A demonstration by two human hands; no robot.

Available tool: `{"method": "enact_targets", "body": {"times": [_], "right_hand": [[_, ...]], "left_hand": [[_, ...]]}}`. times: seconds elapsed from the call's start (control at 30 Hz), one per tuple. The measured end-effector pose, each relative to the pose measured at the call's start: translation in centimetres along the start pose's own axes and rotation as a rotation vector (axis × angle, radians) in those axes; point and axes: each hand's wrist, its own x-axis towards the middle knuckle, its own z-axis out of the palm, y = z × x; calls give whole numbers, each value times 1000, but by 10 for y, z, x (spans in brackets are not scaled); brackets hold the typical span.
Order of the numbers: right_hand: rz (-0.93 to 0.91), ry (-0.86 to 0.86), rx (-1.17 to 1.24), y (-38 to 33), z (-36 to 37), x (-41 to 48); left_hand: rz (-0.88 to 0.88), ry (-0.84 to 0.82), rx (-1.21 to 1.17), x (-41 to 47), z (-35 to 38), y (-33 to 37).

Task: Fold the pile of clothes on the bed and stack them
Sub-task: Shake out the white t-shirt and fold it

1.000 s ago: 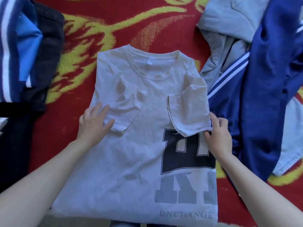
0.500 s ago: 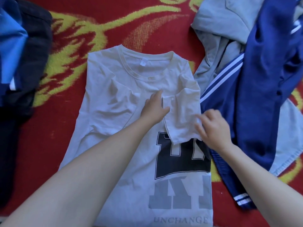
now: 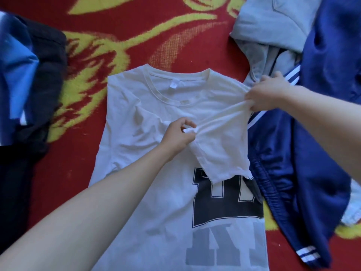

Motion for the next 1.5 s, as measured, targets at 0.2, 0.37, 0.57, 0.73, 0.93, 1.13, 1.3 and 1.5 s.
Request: {"method": "enact_targets", "body": {"times": [0.2, 0.37, 0.57, 0.73, 0.93, 1.13, 1.3, 1.5], "right_hand": [[249, 26, 364, -13, 9, 1], [-10, 879, 357, -70, 47, -40], [-225, 465, 279, -114, 119, -83], [-7, 952, 421, -87, 65, -54], [417, 287, 783, -44, 23, -3], [642, 276, 1103, -31, 29, 4], [551, 544, 1271, -27, 41, -27], [94, 1082, 763, -41, 84, -101]], "left_hand": [[6, 198, 167, 13, -7, 10], [82, 271, 324, 17, -36, 15], [125, 554, 702, 28, -95, 2], [-58, 552, 738, 46, -148, -2], [-214, 496, 49, 60, -167, 17], [-211, 654, -248, 65, -173, 25], [-48, 575, -341, 38, -202, 19], [185, 303, -247, -39, -237, -33]]}}
